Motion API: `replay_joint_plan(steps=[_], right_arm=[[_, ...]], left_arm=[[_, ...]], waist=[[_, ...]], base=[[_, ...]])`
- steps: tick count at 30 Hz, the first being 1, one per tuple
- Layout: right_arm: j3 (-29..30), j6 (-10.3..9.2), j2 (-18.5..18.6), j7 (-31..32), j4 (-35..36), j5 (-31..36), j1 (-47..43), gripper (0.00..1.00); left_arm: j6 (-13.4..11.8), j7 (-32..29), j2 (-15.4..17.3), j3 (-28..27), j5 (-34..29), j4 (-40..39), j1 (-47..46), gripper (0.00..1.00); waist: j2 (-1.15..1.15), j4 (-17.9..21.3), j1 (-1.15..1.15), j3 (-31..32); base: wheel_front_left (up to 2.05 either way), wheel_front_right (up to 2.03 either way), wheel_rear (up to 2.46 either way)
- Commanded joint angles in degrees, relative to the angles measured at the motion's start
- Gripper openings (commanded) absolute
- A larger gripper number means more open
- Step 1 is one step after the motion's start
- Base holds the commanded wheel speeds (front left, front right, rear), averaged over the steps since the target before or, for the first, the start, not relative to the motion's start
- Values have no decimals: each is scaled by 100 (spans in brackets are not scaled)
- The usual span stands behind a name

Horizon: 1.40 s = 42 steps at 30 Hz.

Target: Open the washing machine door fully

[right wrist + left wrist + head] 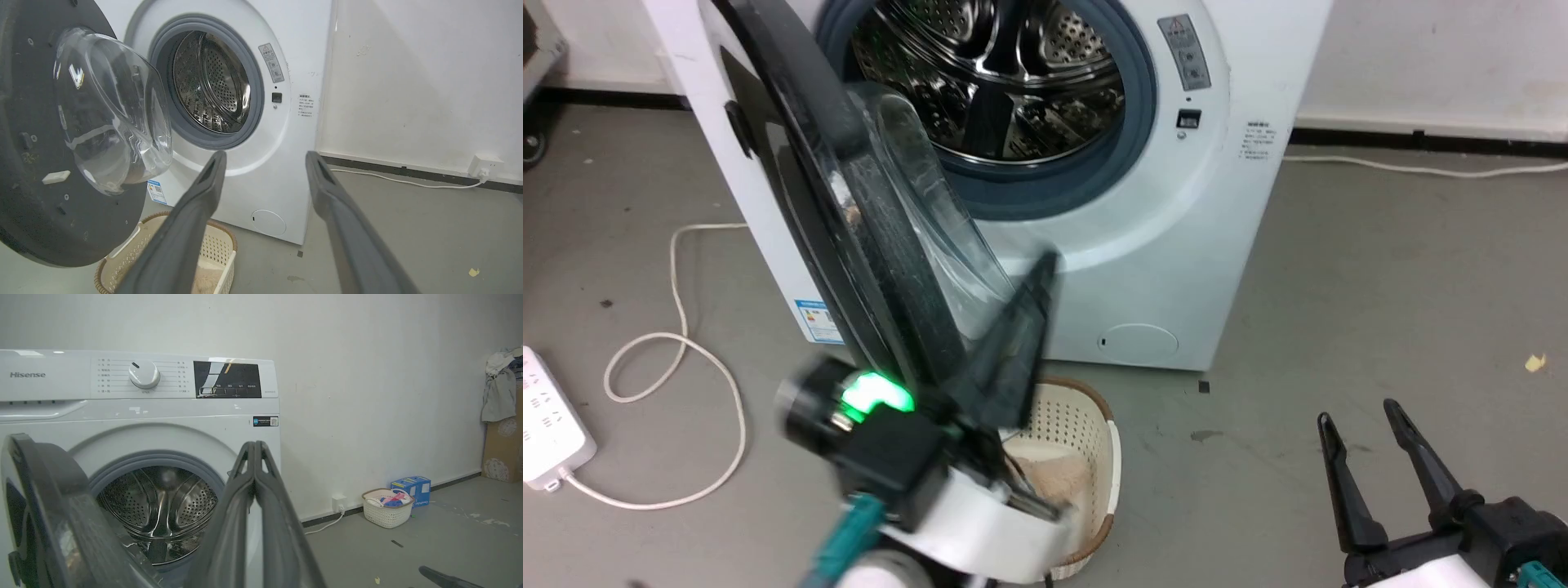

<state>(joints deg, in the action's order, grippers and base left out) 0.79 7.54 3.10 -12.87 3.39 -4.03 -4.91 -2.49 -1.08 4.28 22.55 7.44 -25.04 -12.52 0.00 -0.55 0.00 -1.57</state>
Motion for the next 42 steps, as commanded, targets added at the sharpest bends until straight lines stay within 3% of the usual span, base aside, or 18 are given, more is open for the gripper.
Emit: replay_joint_plan(steps=[1, 9, 19, 25, 34, 42], right_arm=[[5, -5, -22, -3, 5, 8, 104, 100], [25, -5, -22, -18, -19, -30, 125, 100], [-5, -5, -22, -7, -72, 12, 105, 100], [16, -5, -22, 20, -78, -17, 87, 100], [-20, -5, -23, 40, -141, -58, 101, 100], [-146, -5, -23, 139, -113, 48, 326, 100]], left_arm=[[-13, 89, -27, 143, 80, 249, 206, 0], [-118, 294, -44, 485, 188, 1736, 775, 0], [-307, 823, 92, 44, 405, 2704, 888, 0], [-338, 874, 282, -90, 473, 2700, 1059, 0], [-388, 751, 528, -234, 513, 2616, 1116, 0], [-321, 620, 1010, -890, 875, 2725, 779, 0]], waist=[[0, 35, 0, -51], [0, 76, 0, -98], [0, -229, 0, -84], [0, -737, 0, -30], [0, -1806, 0, -29], [0, -2459, 0, -279]], base=[[0, 0, 0], [0, 0, 0], [0, 0, 0], [0, 0, 0], [0, 0, 0], [0, 0, 0]])
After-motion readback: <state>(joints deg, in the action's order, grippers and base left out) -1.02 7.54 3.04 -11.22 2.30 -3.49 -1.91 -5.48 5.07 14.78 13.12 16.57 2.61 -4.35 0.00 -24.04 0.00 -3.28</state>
